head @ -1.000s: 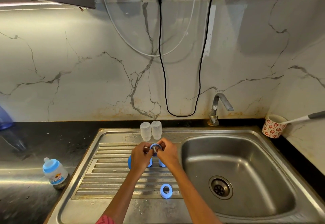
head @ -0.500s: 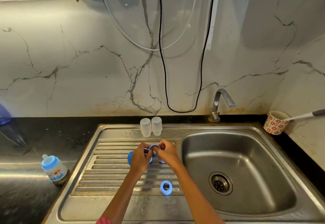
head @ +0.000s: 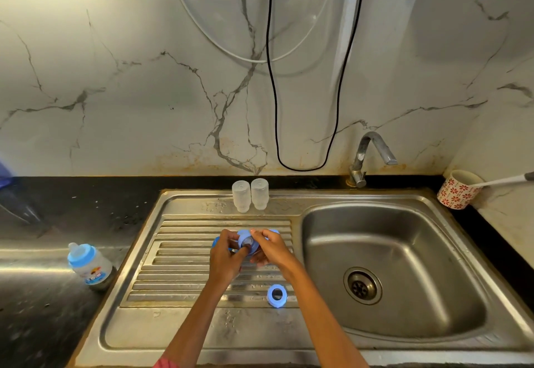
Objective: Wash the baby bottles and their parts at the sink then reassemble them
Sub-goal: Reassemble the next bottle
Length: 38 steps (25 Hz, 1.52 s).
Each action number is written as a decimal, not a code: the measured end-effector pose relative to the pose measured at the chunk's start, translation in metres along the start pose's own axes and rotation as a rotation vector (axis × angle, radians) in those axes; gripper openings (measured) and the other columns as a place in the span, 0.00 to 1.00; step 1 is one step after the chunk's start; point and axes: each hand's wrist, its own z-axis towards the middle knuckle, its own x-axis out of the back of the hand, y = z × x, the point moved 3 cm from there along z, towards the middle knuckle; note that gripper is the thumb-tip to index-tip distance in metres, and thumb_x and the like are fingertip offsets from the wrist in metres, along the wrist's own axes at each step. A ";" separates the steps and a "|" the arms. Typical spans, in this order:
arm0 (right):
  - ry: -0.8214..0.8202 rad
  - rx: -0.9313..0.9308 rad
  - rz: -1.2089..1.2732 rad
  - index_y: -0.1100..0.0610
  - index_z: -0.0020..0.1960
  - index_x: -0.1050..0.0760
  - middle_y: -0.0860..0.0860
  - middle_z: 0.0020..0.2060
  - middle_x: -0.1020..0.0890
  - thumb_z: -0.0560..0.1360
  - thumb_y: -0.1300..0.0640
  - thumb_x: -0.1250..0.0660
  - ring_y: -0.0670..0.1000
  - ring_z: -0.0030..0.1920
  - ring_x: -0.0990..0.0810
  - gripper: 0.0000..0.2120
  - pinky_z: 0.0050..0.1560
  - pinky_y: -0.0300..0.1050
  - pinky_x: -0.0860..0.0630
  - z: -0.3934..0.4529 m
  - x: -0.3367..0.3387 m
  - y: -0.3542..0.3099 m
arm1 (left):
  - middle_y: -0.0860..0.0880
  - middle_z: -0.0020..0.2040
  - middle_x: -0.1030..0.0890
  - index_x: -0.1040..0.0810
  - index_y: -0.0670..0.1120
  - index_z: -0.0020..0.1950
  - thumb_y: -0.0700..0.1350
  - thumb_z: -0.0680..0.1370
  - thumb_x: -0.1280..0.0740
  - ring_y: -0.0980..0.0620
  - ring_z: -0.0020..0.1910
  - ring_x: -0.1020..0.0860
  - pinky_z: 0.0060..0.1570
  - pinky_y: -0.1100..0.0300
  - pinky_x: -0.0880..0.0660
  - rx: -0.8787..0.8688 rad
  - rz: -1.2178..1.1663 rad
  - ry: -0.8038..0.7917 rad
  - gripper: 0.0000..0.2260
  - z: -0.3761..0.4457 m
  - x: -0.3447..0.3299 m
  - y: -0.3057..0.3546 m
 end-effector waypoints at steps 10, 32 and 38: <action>0.064 0.312 -0.164 0.60 0.48 0.20 0.49 0.35 0.21 0.76 0.50 0.33 0.43 0.35 0.23 0.13 0.37 0.39 0.26 0.044 -0.045 -0.041 | 0.44 0.42 0.24 0.24 0.41 0.49 0.53 0.78 0.38 0.56 0.31 0.27 0.18 0.71 0.35 0.545 -0.571 -0.313 0.15 0.037 0.060 0.013; 0.549 0.687 -0.725 0.58 0.62 0.31 0.53 0.56 0.29 0.68 0.50 0.25 0.49 0.53 0.27 0.27 0.49 0.37 0.26 0.116 -0.056 -0.179 | 0.42 0.39 0.26 0.28 0.38 0.60 0.54 0.78 0.38 0.57 0.19 0.28 0.15 0.70 0.34 0.697 -0.986 -0.157 0.20 0.105 0.133 -0.052; 0.172 0.171 -1.300 0.56 0.63 0.36 0.56 0.54 0.23 0.70 0.47 0.28 0.55 0.51 0.22 0.28 0.47 0.46 0.27 0.074 -0.070 -0.135 | 0.43 0.38 0.24 0.25 0.40 0.55 0.53 0.76 0.35 0.55 0.29 0.27 0.17 0.70 0.33 0.692 -0.964 -0.136 0.18 0.091 0.137 -0.039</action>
